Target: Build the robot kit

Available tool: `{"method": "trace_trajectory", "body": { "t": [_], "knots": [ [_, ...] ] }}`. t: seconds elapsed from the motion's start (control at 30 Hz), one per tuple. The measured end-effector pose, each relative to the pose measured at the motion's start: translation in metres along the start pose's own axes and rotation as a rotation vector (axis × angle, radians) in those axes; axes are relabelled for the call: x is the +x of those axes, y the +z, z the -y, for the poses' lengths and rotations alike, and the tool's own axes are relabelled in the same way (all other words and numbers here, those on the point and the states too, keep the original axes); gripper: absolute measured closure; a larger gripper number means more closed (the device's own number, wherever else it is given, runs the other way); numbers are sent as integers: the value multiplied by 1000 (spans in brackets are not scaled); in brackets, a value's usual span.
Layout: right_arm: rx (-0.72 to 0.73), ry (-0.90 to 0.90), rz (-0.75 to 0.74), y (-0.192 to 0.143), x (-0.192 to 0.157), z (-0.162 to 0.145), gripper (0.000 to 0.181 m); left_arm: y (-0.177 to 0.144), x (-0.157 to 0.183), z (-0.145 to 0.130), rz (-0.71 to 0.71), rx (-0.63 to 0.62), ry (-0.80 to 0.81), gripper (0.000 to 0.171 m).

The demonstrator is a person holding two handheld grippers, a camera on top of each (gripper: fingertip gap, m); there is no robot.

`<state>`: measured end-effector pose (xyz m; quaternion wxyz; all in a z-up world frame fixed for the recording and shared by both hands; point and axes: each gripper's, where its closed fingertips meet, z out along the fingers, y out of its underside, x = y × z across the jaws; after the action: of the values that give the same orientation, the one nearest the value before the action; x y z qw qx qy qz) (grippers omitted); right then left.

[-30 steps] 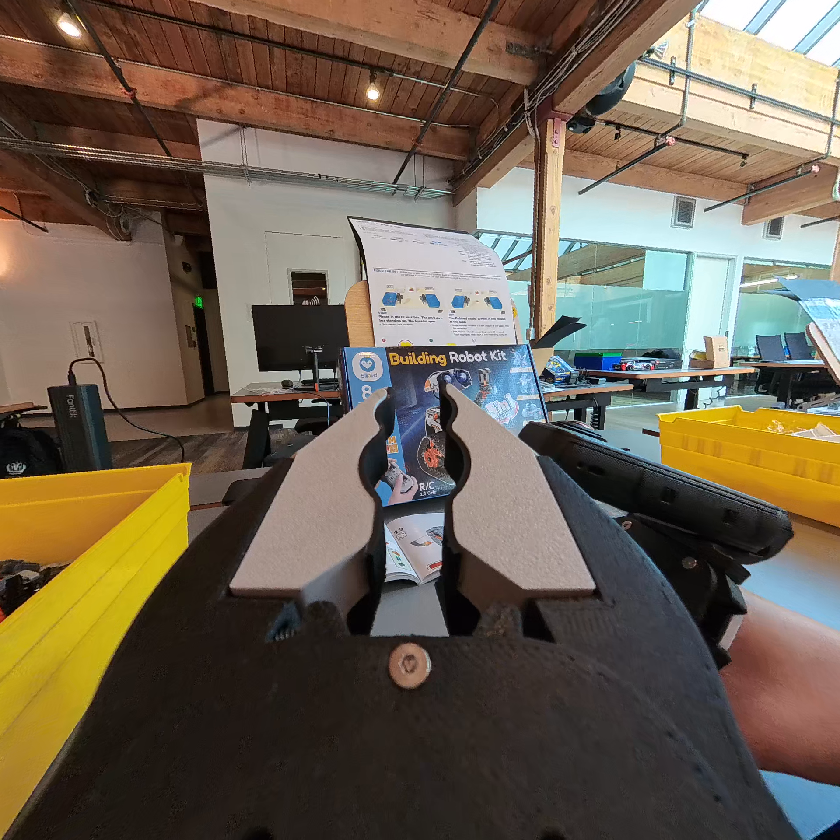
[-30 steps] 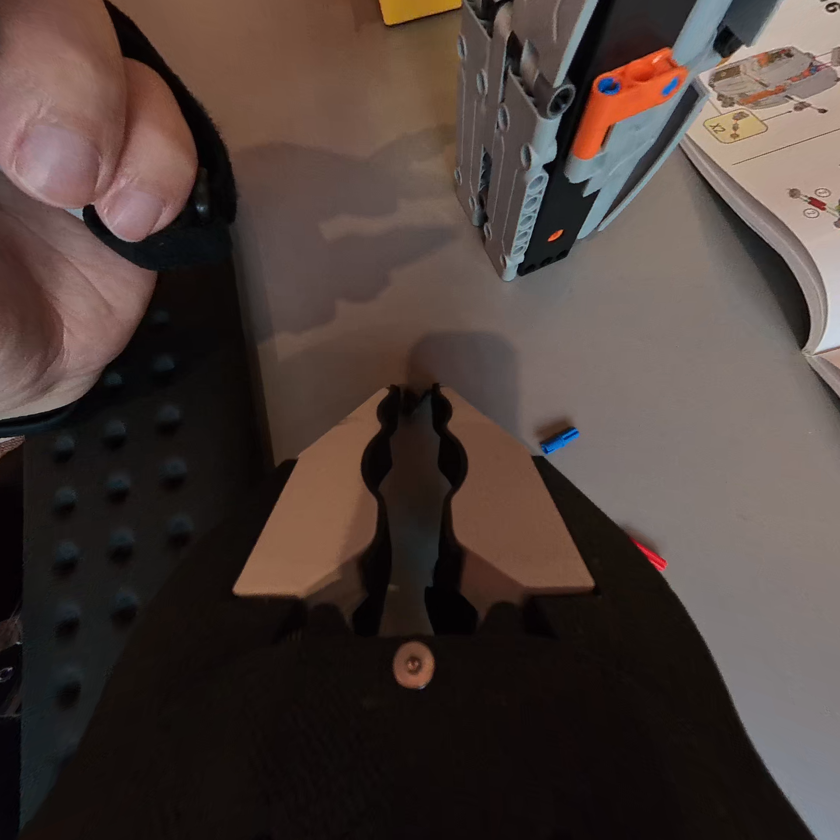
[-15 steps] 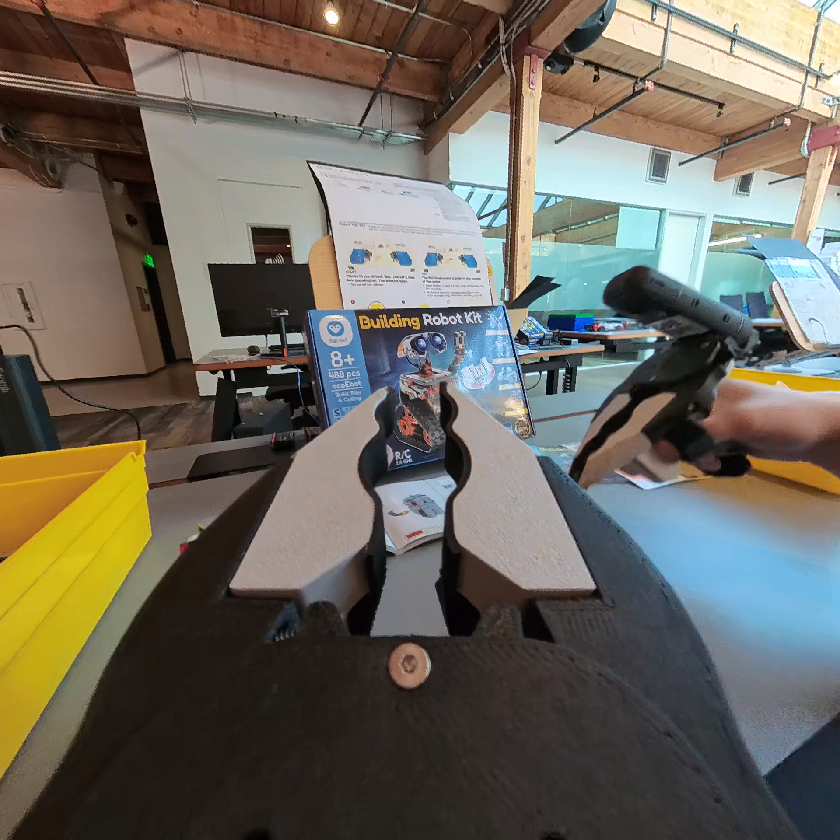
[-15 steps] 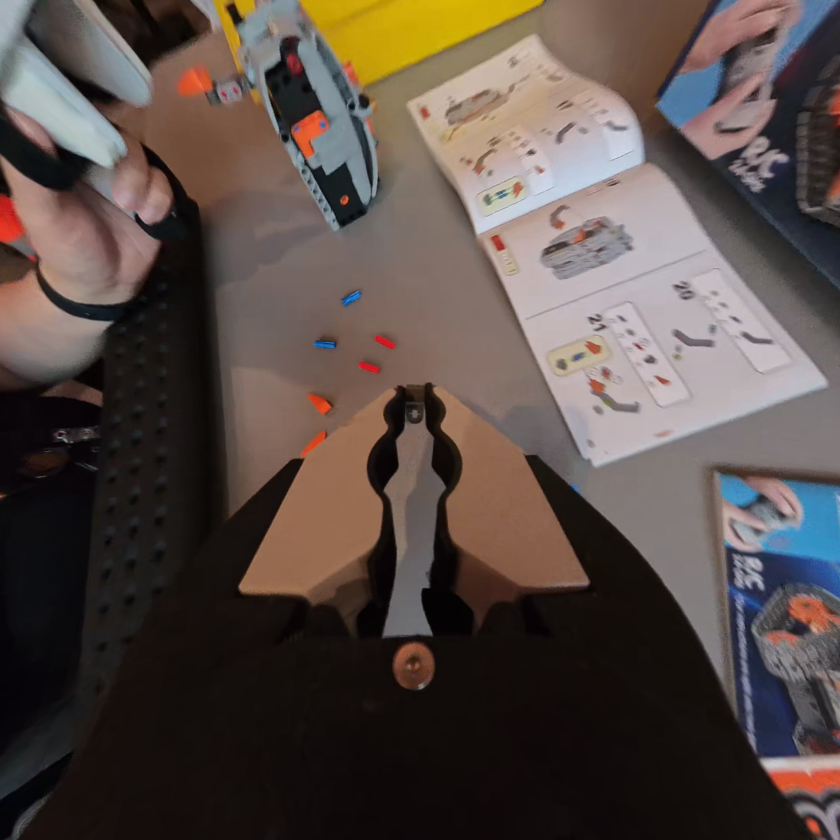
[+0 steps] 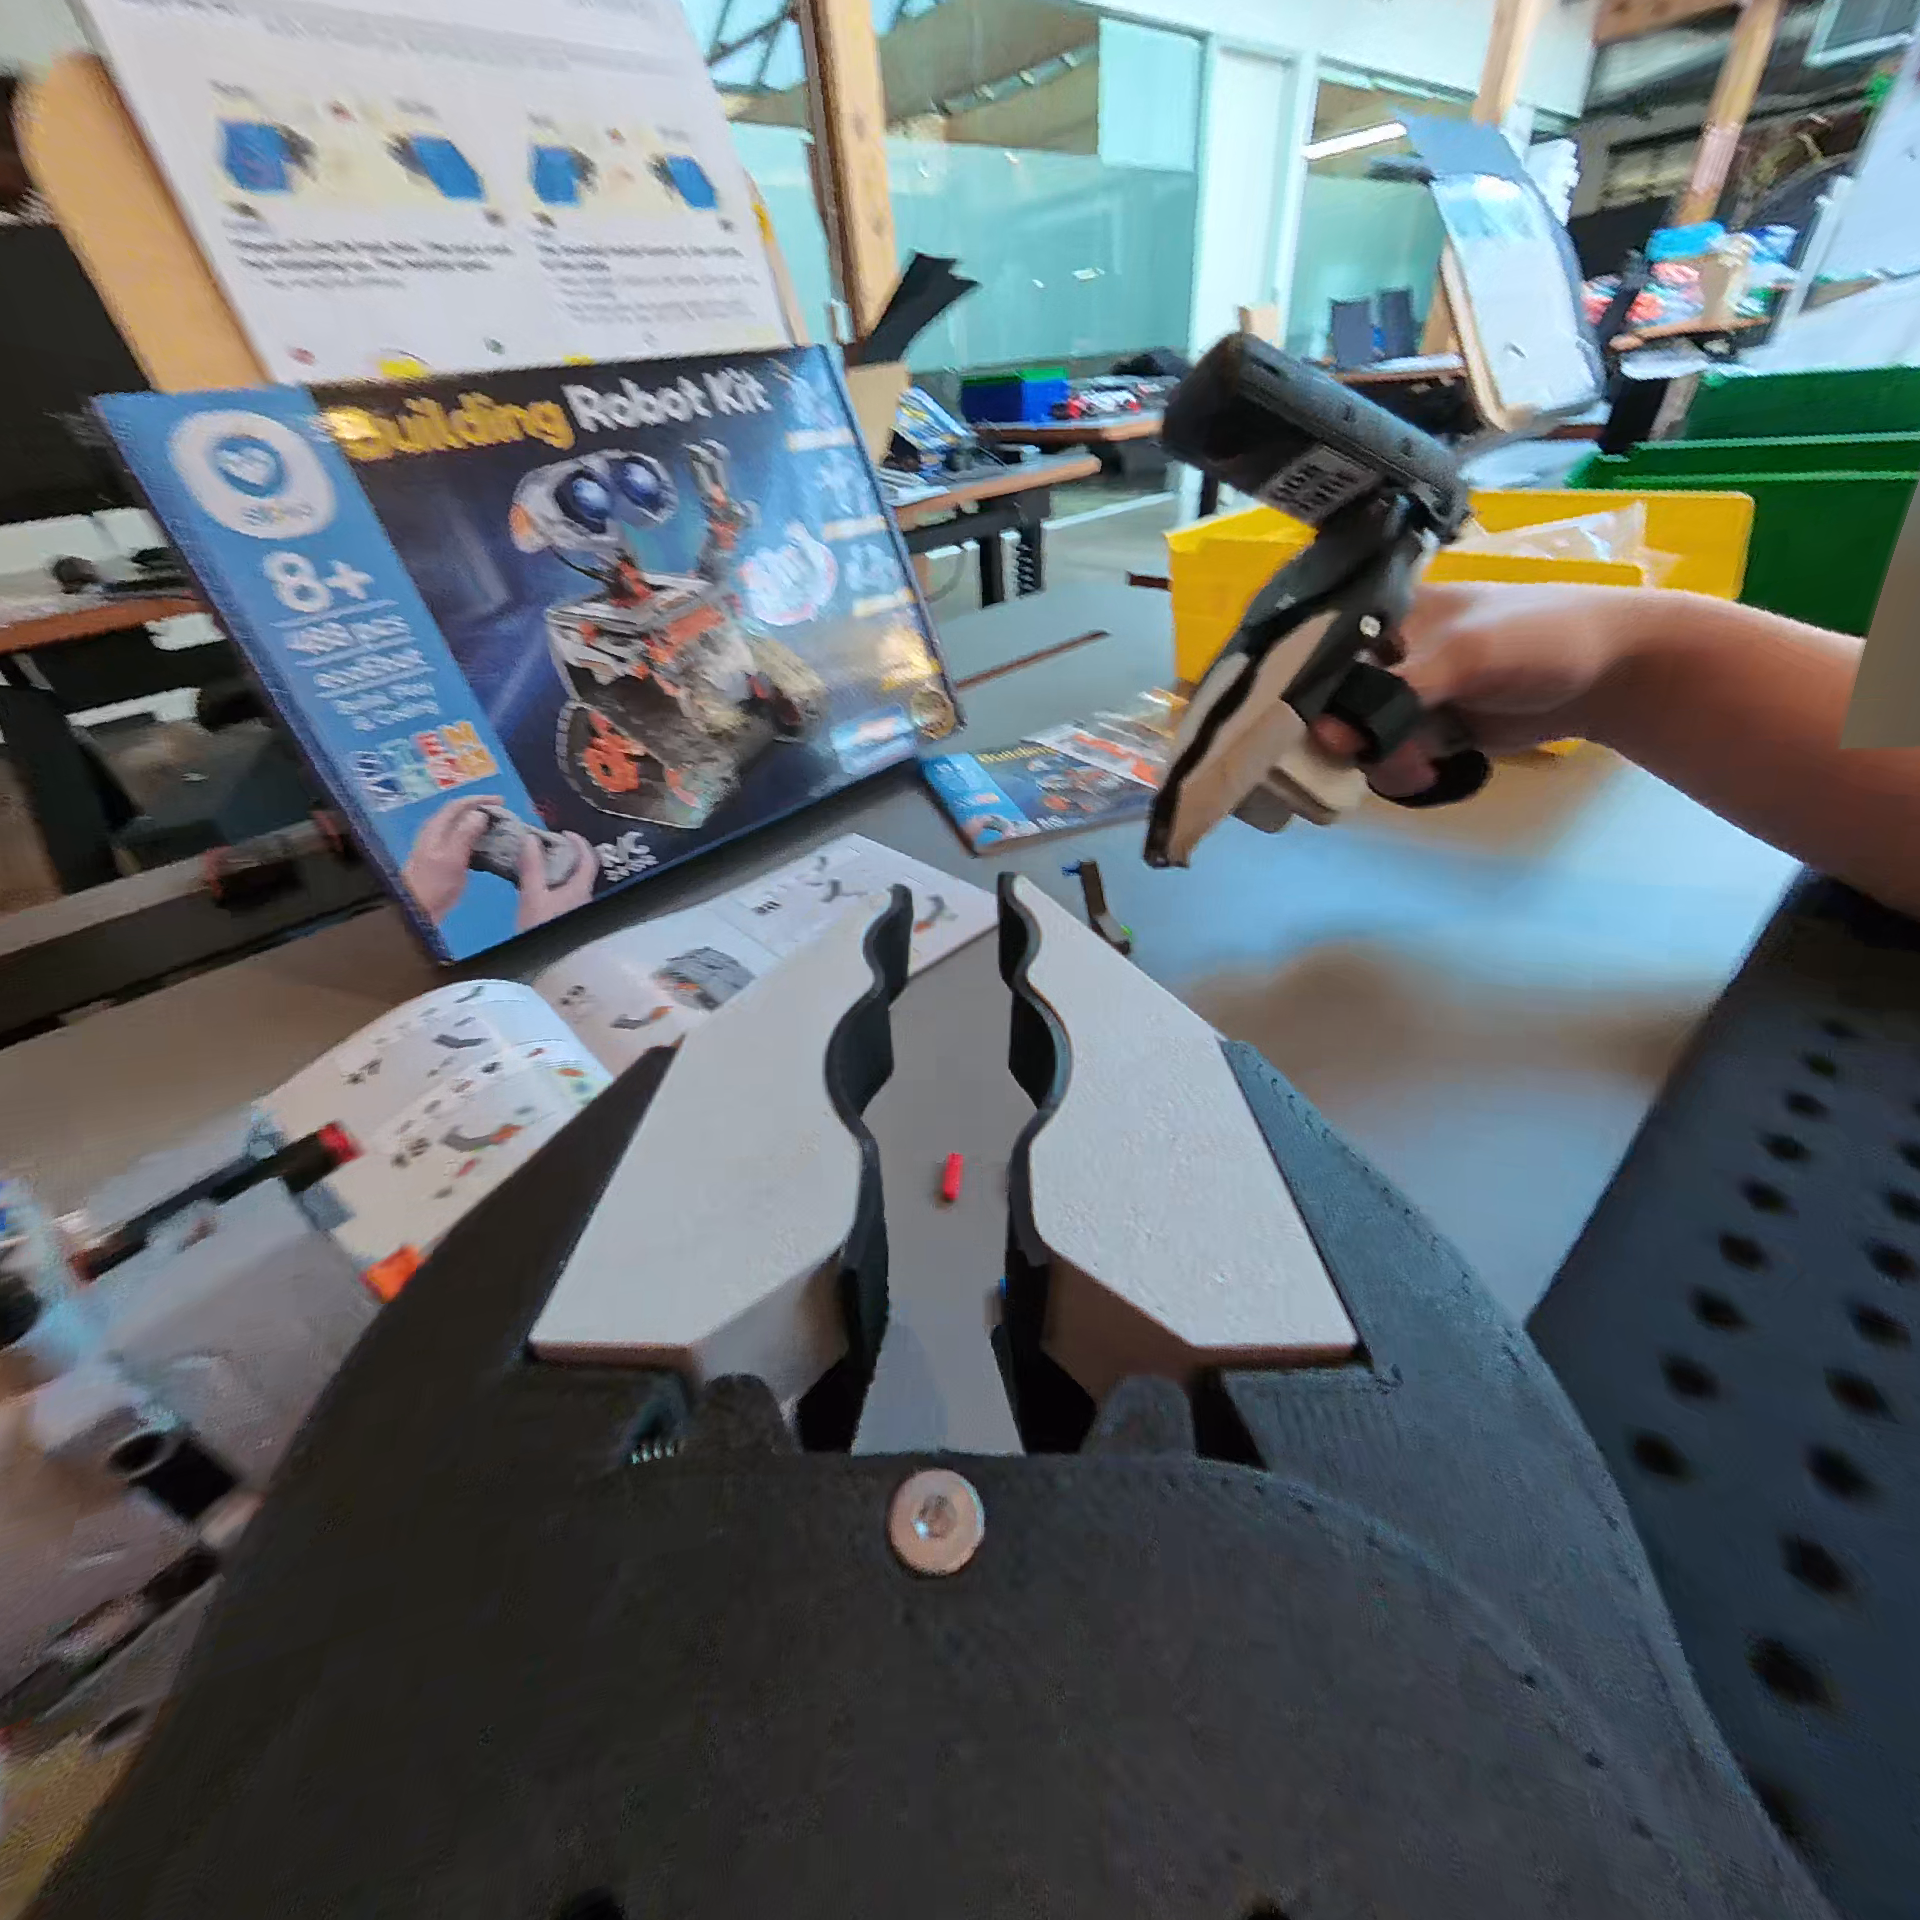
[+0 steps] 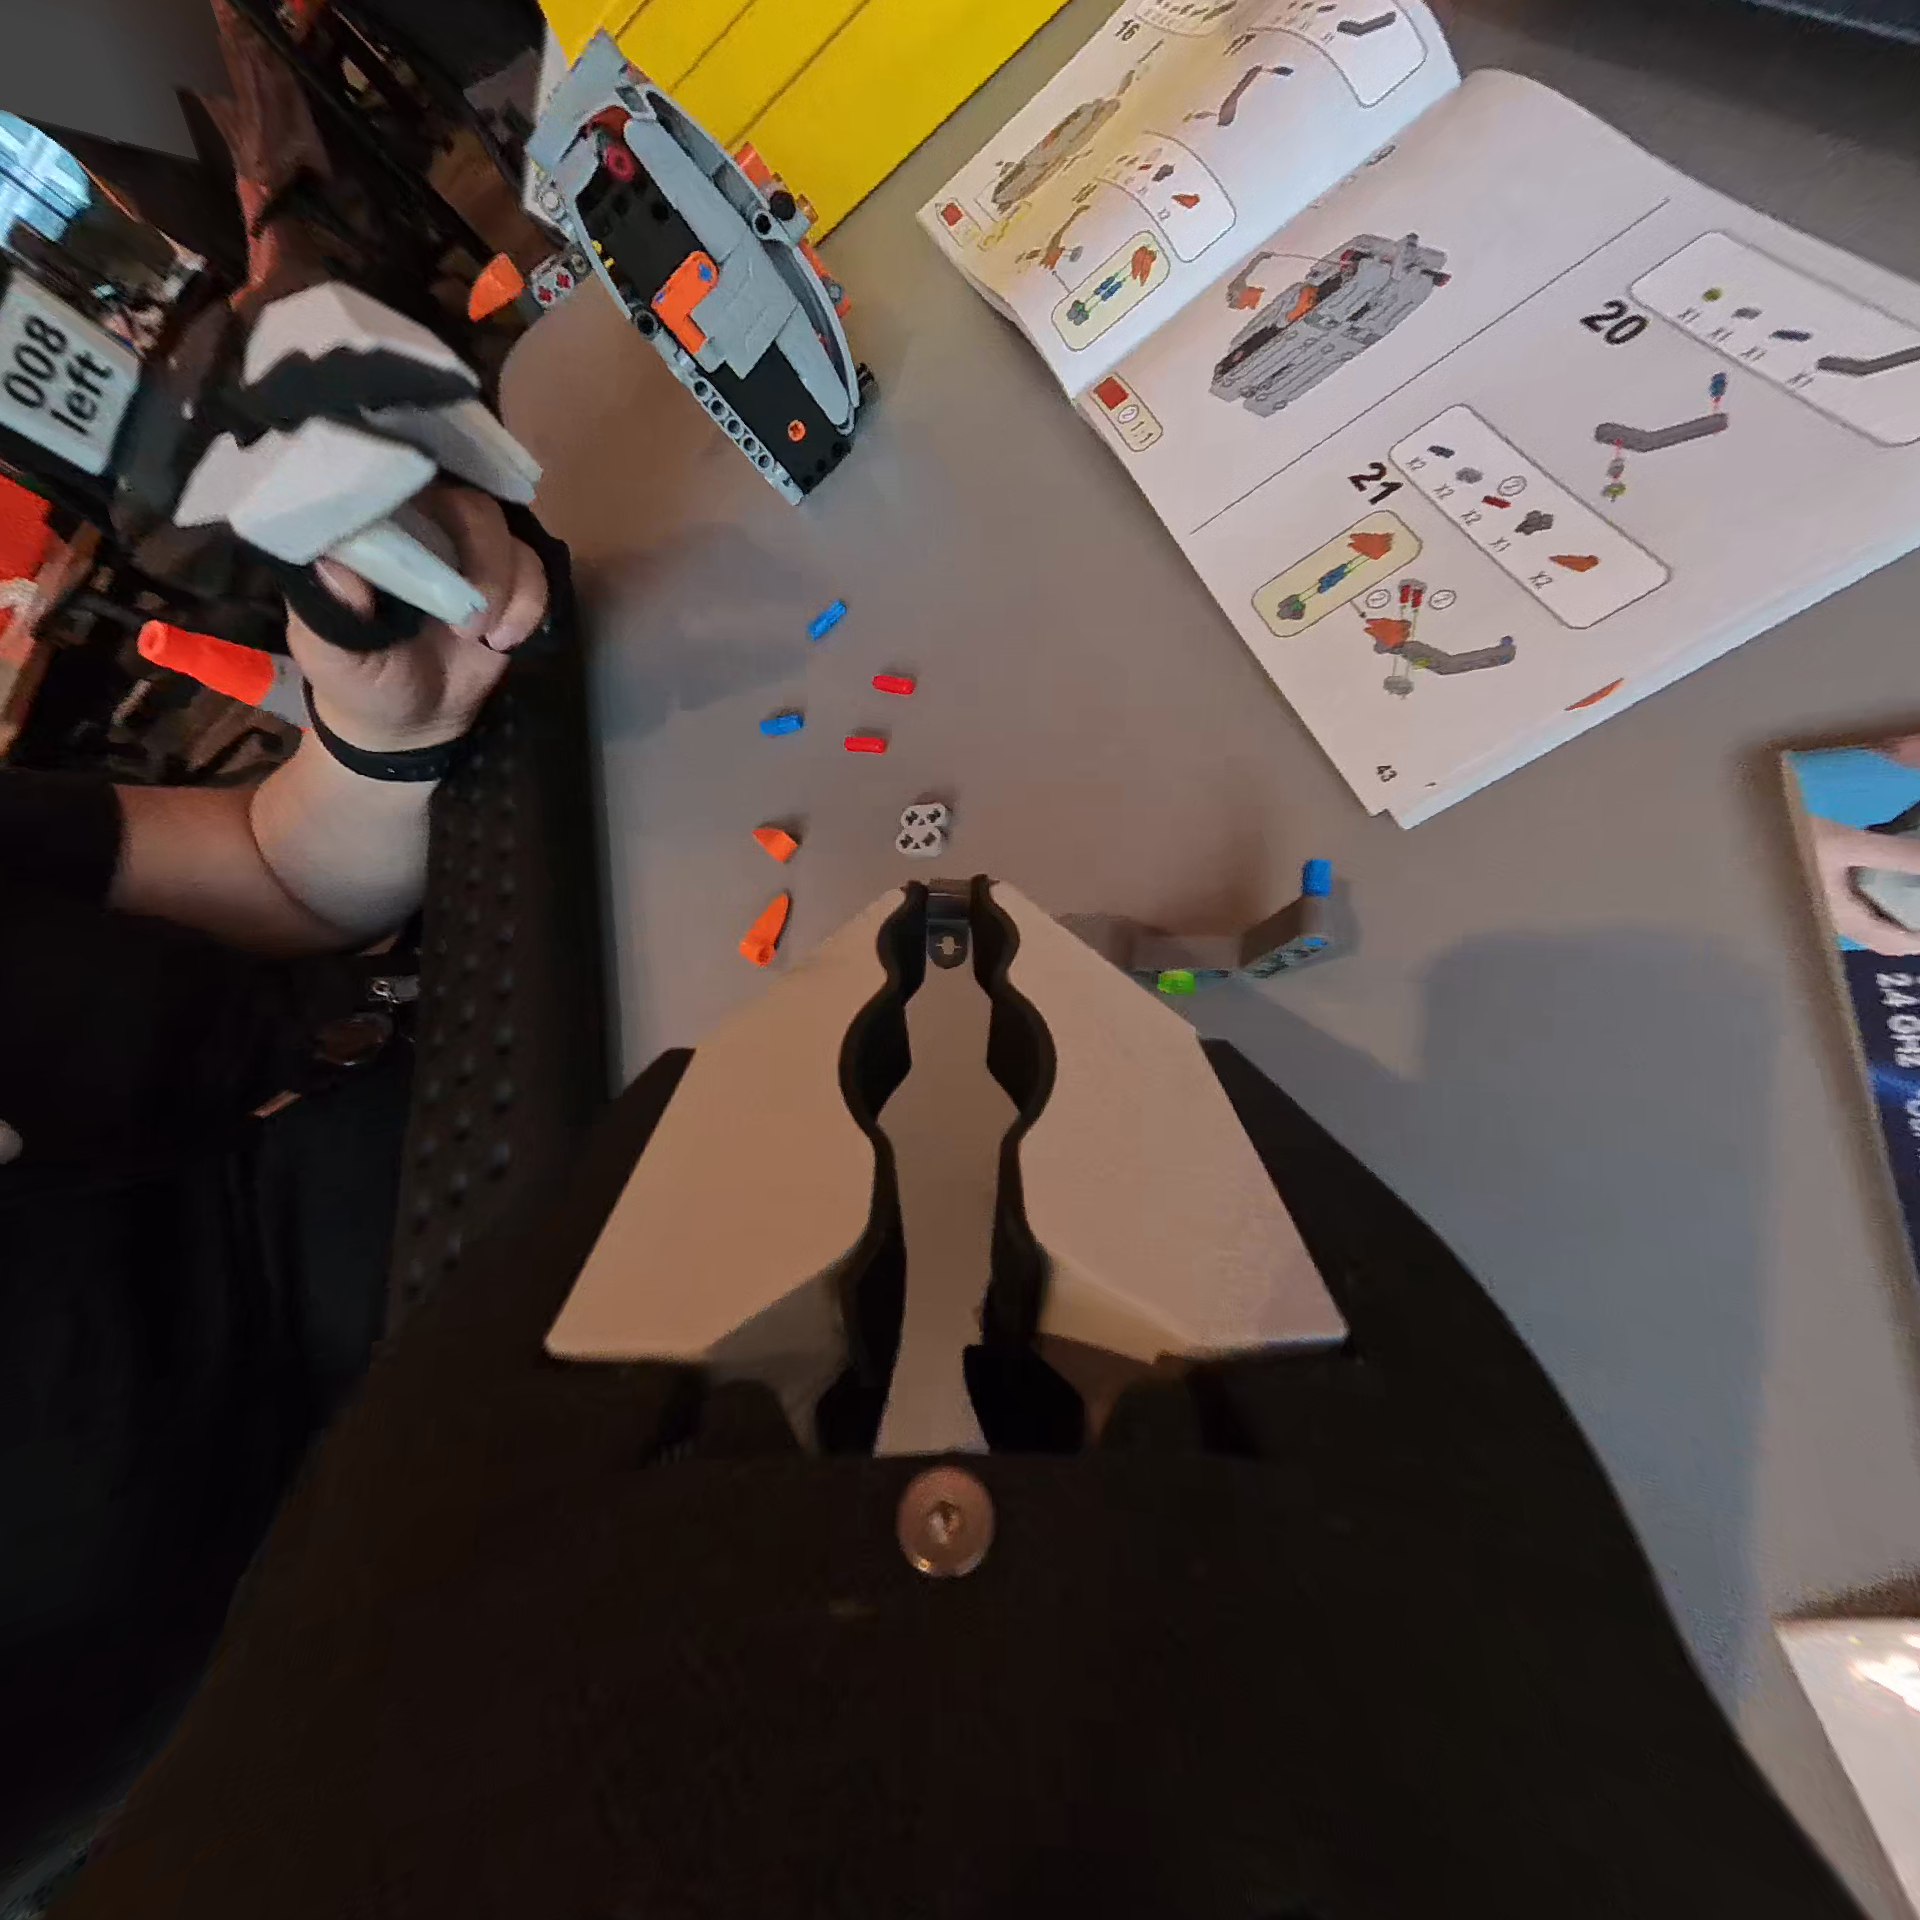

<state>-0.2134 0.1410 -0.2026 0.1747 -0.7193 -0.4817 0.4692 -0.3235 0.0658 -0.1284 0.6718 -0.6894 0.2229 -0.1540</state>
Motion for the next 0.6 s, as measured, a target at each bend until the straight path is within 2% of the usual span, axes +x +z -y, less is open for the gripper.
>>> {"method": "trace_trajectory", "body": {
  "t": [0.1,0.17,0.23,0.4,0.5,0.6],
  "knots": [
    [13,55,29,7,-1,2,173,6,19,-6,-113,-33,-35,154],
    [28,124,10,12,3,2,173,4,27,-1,-174,3,-75,145],
    [68,195,25,17,2,5,173,3,31,2,-215,20,-93,145],
    [201,367,246,30,-32,20,173,8,42,-9,-273,-38,-96,139],
    [239,397,323,37,-50,24,173,13,44,-12,-258,-53,-79,121],
    [253,405,392,41,-69,29,173,16,53,-19,-276,-86,-19,122]
  ]
}}
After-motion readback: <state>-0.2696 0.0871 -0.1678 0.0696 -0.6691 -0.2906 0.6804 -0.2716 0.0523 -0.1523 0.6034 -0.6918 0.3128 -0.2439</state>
